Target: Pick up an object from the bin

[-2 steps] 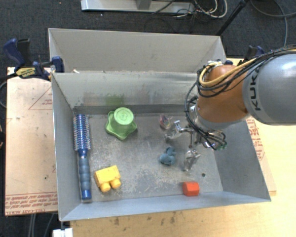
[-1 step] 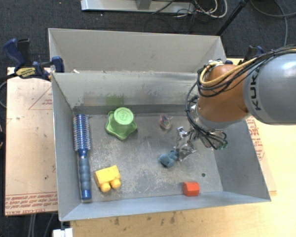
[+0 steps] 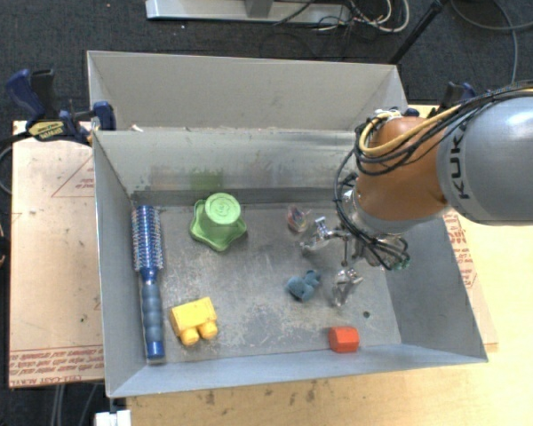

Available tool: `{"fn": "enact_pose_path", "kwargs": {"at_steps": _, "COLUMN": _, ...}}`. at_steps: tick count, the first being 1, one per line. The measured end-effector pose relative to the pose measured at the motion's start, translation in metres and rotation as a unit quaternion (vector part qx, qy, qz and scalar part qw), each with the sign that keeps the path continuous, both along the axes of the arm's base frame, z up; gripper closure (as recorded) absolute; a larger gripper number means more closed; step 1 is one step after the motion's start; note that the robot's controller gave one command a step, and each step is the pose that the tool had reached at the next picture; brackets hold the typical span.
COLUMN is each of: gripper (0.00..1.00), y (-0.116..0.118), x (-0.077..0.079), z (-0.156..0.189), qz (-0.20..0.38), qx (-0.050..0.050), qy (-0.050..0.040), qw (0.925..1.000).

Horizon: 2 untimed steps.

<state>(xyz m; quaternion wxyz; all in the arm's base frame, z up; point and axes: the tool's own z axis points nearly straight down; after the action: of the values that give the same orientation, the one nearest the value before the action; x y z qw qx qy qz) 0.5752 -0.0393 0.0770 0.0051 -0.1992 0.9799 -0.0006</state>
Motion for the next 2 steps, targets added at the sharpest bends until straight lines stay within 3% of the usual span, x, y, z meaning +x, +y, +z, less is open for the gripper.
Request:
{"fn": "enact_pose_path", "kwargs": {"at_steps": 1, "gripper": 1.0, "y": -0.0005, "x": 0.0006, "z": 0.0016, "qz": 0.0, "qx": 0.0, "qy": 0.0004, "qw": 1.0}}
{"fn": "enact_pose_path", "kwargs": {"at_steps": 2, "gripper": 0.0, "y": -0.0003, "x": -0.0002, "z": -0.0001, "qz": 0.0, "qx": 0.0, "qy": 0.0006, "qw": 1.0}}
